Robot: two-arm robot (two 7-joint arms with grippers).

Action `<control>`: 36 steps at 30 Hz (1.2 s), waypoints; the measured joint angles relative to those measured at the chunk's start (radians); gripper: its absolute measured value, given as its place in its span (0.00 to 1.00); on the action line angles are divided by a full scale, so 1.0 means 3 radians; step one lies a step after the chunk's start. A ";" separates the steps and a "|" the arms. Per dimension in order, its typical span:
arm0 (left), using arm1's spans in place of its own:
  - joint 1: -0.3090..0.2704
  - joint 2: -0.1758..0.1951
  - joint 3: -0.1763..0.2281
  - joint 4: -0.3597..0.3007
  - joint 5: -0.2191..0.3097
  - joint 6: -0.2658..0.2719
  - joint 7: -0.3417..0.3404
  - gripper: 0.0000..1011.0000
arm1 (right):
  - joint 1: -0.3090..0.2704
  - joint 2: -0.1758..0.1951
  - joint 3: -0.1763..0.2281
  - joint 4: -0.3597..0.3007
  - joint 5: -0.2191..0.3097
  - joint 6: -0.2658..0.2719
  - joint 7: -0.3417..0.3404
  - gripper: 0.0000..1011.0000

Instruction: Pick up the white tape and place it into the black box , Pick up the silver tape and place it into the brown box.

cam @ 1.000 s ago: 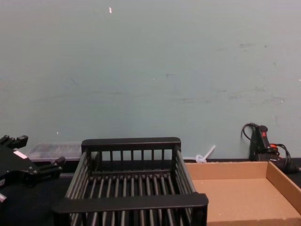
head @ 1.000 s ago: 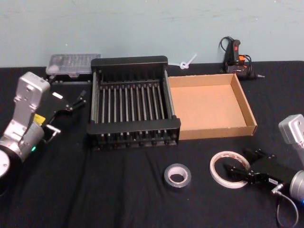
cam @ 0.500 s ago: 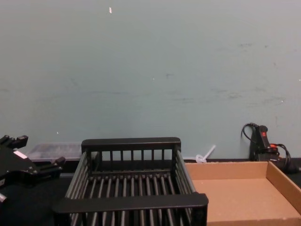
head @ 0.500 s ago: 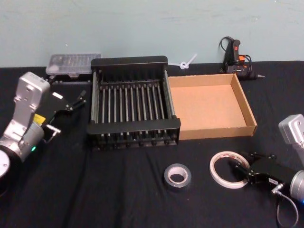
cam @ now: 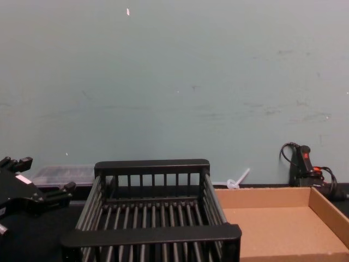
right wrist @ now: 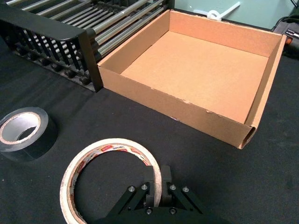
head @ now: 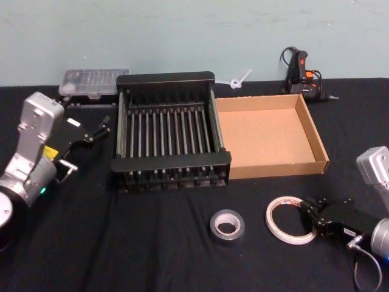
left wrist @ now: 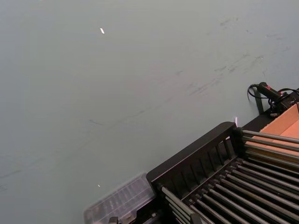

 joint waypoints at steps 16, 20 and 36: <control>0.0000 0.0000 0.0000 0.0000 0.0000 0.0000 0.0000 0.99 | -0.0013 0.0009 0.0004 -0.0014 0.0000 -0.0061 0.0018 0.09; 0.0000 0.0000 0.0000 0.0000 0.0000 0.0000 0.0000 0.99 | -0.0021 0.0009 0.0020 -0.0034 0.0010 -0.0109 0.0032 0.09; 0.0000 0.0000 0.0000 0.0000 0.0000 0.0000 0.0000 0.99 | 0.0238 -0.0171 0.0045 -0.0047 0.0077 -0.0209 -0.0035 0.09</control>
